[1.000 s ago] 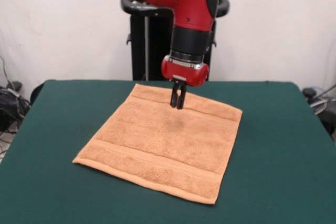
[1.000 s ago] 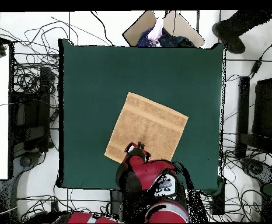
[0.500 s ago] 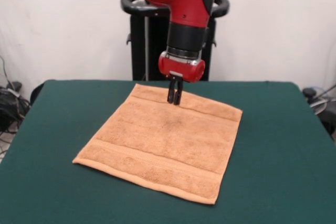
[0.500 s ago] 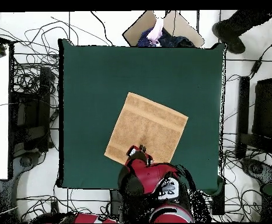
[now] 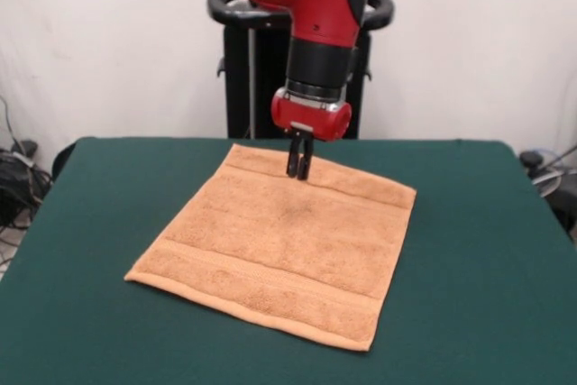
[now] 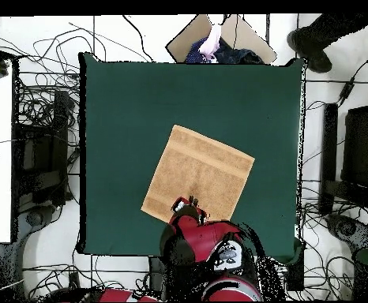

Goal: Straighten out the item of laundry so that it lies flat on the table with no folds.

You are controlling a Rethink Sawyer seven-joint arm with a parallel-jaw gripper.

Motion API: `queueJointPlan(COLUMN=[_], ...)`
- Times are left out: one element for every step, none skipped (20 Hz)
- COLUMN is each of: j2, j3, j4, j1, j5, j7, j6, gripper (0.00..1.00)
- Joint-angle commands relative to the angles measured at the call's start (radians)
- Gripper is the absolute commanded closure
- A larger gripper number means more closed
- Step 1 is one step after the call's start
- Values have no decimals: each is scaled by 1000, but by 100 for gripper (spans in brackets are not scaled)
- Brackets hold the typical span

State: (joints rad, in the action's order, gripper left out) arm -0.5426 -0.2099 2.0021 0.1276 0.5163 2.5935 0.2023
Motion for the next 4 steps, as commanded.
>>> queueJointPlan(j2=[60, 65, 64, 66], j3=[-11, -14, -15, -1], j4=[-16, -18, -18, -17], j1=[-14, -19, -20, -10], j5=[-6, -9, -9, -5], j7=[48, 49, 49, 48], j6=[31, 34, 33, 20], gripper=[100, 100, 100, 100])
